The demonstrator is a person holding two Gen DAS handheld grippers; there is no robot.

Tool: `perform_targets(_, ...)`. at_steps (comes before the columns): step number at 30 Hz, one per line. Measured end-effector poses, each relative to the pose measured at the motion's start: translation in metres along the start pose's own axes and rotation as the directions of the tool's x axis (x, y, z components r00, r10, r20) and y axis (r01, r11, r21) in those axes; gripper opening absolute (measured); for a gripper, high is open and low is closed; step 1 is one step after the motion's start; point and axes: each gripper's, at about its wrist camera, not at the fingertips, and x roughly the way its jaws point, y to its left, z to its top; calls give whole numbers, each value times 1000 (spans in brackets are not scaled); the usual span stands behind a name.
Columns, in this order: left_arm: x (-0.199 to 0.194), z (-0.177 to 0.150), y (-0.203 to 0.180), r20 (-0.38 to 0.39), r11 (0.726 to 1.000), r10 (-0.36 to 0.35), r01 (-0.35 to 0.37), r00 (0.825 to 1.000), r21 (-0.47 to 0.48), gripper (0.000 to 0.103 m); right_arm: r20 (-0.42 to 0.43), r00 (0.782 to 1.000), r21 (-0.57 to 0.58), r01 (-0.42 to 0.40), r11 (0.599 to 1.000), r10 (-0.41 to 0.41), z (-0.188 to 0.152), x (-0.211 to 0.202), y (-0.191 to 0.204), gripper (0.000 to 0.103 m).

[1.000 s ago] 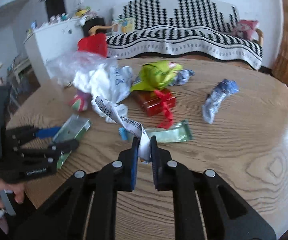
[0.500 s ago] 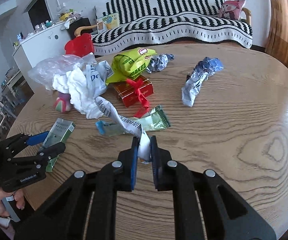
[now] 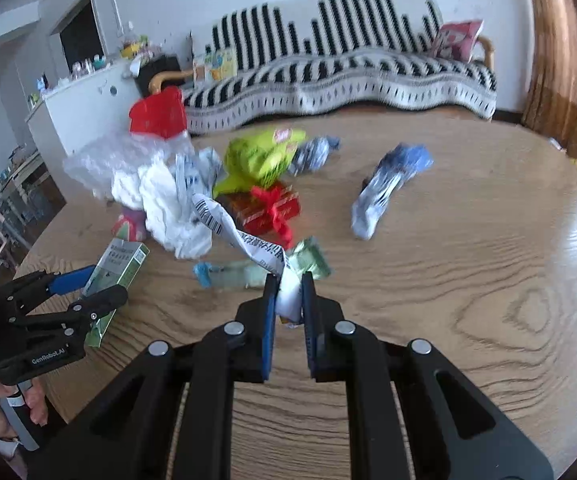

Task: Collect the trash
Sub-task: 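Carry the box and strip to the bin and release both tools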

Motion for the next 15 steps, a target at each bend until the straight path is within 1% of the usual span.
perform_targets(2, -5, 4, -8, 2, 999, -35, 35, 999, -4, 56, 35, 999, 47, 0, 999, -2, -1, -16, -10, 13)
perform_targets(5, -19, 12, -36, 13, 996, -84, 83, 996, 36, 56, 104, 995, 186, -15, 982, -4, -10, -62, -44, 13)
perform_targets(6, -23, 14, -48, 14, 993, -103, 102, 995, 54, 56, 111, 994, 233, -26, 972, 0, -16, -77, -59, 13)
perform_targets(7, -29, 18, -66, 11, 987, -140, 138, 990, 80, 56, 116, 993, 268, -20, 963, -12, -23, -92, -73, 13)
perform_targets(9, -37, 24, -100, -5, 970, -202, 200, 979, 136, 56, 116, 992, 313, 15, 950, -54, -39, -118, -99, 13)
perform_targets(10, -42, 27, -127, -23, 953, -240, 240, 970, 187, 56, 112, 991, 344, 28, 939, -71, -49, -132, -114, 13)
perform_targets(11, -45, 30, -156, -62, 929, -279, 285, 958, 237, 56, 103, 990, 395, 50, 917, -98, -64, -150, -137, 13)
perform_targets(12, -46, 30, -172, -87, 913, -304, 316, 949, 258, 56, 94, 988, 431, 70, 900, -122, -76, -163, -155, 13)
perform_targets(13, -47, 30, -200, -135, 885, -349, 374, 927, 279, 56, 83, 985, 463, 96, 881, -151, -89, -176, -171, 13)
perform_targets(14, -47, 27, -224, -173, 862, -373, 410, 911, 298, 56, 72, 981, 492, 123, 862, -180, -104, -188, -185, 13)
perform_targets(15, -47, 20, -256, -221, 829, -397, 452, 891, 329, 56, 60, 977, 510, 144, 848, -202, -116, -195, -196, 13)
